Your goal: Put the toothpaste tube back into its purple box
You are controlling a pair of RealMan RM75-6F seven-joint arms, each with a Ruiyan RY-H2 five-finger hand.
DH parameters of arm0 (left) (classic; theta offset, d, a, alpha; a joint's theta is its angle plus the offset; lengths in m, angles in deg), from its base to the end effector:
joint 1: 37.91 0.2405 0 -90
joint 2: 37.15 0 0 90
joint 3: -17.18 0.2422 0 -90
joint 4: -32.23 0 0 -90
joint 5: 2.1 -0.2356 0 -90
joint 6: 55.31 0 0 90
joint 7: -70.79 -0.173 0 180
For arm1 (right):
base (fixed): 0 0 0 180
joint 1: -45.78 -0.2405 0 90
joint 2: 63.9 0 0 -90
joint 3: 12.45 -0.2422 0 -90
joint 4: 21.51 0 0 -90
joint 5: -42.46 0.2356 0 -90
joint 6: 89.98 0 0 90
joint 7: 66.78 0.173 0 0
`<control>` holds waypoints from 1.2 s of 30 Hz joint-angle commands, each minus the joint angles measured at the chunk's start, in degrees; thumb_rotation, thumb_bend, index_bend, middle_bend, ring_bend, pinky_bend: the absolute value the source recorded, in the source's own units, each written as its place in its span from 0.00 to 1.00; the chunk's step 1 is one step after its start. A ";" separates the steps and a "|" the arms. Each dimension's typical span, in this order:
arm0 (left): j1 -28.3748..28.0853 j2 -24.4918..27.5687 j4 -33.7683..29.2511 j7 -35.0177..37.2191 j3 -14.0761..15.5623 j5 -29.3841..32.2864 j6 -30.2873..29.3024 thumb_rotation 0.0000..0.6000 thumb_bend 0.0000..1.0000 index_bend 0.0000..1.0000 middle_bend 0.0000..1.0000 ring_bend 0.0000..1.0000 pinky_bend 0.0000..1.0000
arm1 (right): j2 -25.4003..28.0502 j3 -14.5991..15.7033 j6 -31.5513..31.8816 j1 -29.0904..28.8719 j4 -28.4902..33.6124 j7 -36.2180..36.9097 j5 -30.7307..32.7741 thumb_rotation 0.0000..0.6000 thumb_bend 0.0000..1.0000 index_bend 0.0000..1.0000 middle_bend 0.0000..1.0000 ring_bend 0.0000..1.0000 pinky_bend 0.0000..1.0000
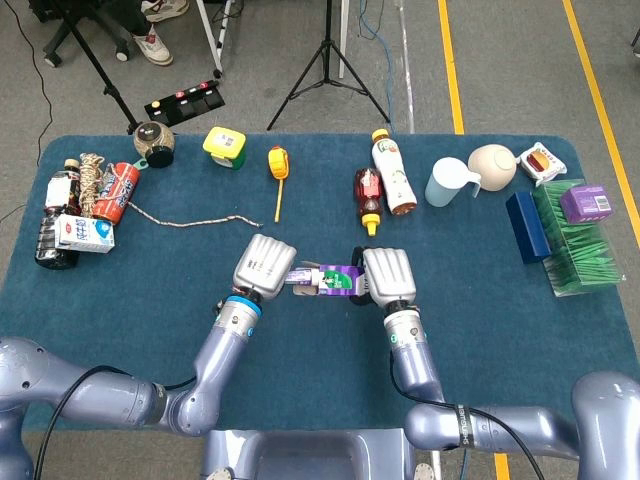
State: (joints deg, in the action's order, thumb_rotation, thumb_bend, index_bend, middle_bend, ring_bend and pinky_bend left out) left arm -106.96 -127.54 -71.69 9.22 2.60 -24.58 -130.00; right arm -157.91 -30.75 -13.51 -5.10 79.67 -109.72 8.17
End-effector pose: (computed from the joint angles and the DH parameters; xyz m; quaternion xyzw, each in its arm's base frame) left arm 0.0153 0.3509 -0.0458 -0.7796 -0.2763 -0.2752 0.4901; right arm -0.0511 -0.3536 -0.0346 0.6495 -0.4481 0.3687 0.4914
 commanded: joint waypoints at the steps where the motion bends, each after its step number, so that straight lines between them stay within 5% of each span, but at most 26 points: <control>1: -0.30 -0.65 0.03 -0.23 -0.46 0.07 -1.01 1.00 0.38 0.66 0.59 0.50 0.67 | -0.27 -0.06 0.15 0.02 -0.01 -0.01 -0.21 1.00 0.34 0.55 0.68 0.67 0.78; 36: -2.46 -9.01 4.19 -3.27 -2.91 -2.17 -7.04 1.00 0.38 0.66 0.59 0.50 0.67 | -0.71 -1.75 0.27 1.38 1.43 2.37 -1.69 1.00 0.34 0.55 0.68 0.67 0.79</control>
State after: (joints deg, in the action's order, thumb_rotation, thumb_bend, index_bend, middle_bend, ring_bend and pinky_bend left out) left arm -109.41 -136.34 -67.64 5.99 -0.22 -26.60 -136.87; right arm -158.61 -32.46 -13.24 -3.77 81.07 -107.41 6.53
